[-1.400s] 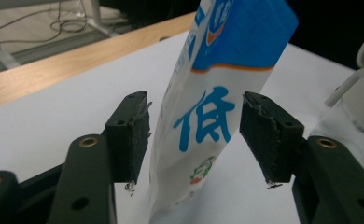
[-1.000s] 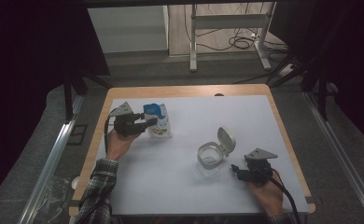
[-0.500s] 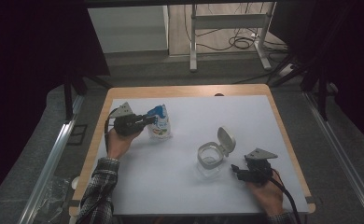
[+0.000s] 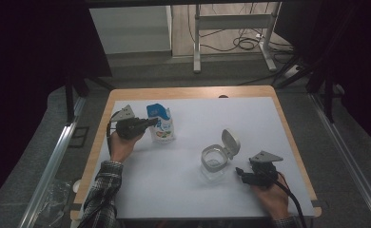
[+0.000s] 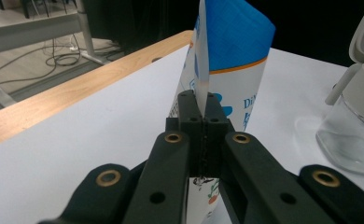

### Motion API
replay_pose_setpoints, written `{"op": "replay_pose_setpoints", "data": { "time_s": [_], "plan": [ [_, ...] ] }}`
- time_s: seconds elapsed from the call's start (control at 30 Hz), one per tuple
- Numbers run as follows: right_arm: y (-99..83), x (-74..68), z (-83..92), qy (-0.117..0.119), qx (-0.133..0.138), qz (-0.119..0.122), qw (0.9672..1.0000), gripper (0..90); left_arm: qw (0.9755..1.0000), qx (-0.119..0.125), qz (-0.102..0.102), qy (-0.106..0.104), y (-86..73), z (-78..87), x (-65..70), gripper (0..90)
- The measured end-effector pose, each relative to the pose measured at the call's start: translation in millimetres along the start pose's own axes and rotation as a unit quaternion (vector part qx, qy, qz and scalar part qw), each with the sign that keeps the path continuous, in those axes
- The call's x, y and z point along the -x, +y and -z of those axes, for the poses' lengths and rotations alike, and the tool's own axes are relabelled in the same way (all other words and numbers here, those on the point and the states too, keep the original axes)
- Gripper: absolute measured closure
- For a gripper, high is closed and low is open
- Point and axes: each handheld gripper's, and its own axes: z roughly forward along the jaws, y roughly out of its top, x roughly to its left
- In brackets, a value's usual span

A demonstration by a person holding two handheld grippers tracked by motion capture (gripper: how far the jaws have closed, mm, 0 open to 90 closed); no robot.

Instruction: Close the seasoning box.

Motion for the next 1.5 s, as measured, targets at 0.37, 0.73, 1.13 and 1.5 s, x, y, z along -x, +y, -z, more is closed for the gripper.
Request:
{"op": "replay_pose_setpoints", "data": {
  "time_s": [0.37, 0.73, 1.13, 1.5],
  "plan": [
    [0.0, 0.0, 0.0, 0.000, 0.000, 0.000, 1.0000, 32.0, 1.0000, -0.007, -0.002, -0.004, 5.9, 0.3, 6.7, 90.0],
    [-0.1, 0.0, 0.0, 0.000, 0.000, -0.001, 1.0000, 32.0, 0.9994, -0.028, -0.019, -0.006, 18.7, -3.6, 15.8, 90.0],
    [-0.1, 0.1, 0.0, 0.000, 0.000, 0.000, 1.0000, 32.0, 0.9971, -0.061, -0.045, -0.006, 31.1, -1.6, 28.8, 90.0],
    [0.0, 0.1, 0.0, 0.000, 0.000, 0.000, 1.0000, 32.0, 0.9947, -0.085, -0.057, -0.012, 39.9, 4.7, 41.0, 90.0]
  ]
}}
